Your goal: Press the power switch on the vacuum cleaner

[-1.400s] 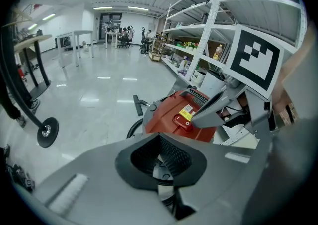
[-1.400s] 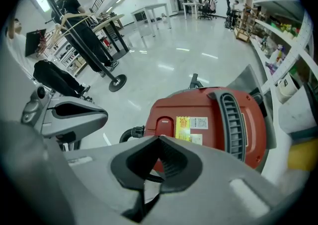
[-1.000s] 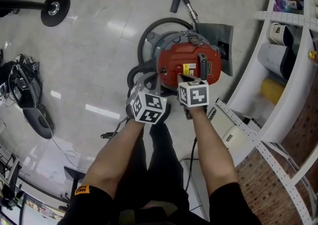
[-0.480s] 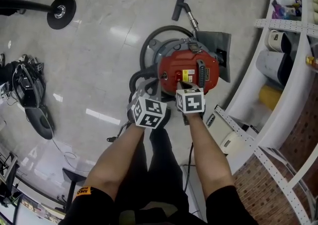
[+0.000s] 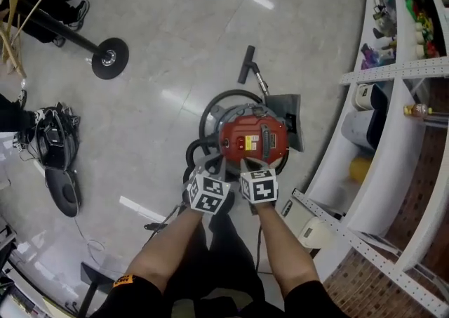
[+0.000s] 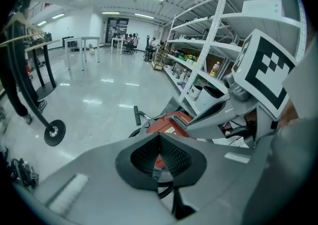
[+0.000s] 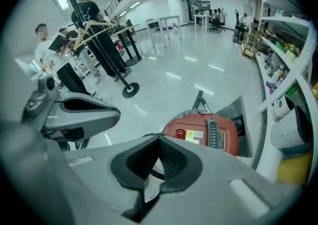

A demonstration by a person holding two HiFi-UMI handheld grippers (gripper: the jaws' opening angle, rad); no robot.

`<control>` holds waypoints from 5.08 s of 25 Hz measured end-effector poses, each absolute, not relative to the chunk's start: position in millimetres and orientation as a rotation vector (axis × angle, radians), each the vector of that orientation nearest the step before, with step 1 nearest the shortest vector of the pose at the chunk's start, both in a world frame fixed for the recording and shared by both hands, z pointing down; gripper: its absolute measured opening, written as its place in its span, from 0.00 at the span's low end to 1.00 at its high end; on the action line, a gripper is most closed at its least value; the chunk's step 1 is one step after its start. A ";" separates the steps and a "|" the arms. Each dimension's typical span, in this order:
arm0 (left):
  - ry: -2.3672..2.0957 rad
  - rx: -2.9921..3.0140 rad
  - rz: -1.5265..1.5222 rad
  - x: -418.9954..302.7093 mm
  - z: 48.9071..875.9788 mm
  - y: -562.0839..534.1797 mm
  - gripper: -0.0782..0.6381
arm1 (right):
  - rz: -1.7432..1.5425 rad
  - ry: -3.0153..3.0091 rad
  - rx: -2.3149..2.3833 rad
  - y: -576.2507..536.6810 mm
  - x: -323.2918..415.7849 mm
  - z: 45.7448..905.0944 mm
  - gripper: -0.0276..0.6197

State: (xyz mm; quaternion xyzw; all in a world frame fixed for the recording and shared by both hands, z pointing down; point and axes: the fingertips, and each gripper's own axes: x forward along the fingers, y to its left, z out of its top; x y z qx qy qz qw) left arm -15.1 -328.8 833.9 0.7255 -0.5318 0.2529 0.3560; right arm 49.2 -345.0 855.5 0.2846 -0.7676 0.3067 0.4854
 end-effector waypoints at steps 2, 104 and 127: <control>-1.389 1.873 0.663 -17.0 816.7 -320.9 0.13 | 0.730 -1.923 0.690 -337.7 46.3 829.4 0.03; -2.064 1.871 0.006 77.2 463.3 189.0 0.13 | 0.205 -2.723 0.567 140.3 146.5 455.1 0.03; -2.189 1.740 0.128 152.3 469.8 218.5 0.13 | 0.150 -2.801 0.448 155.7 221.2 450.5 0.03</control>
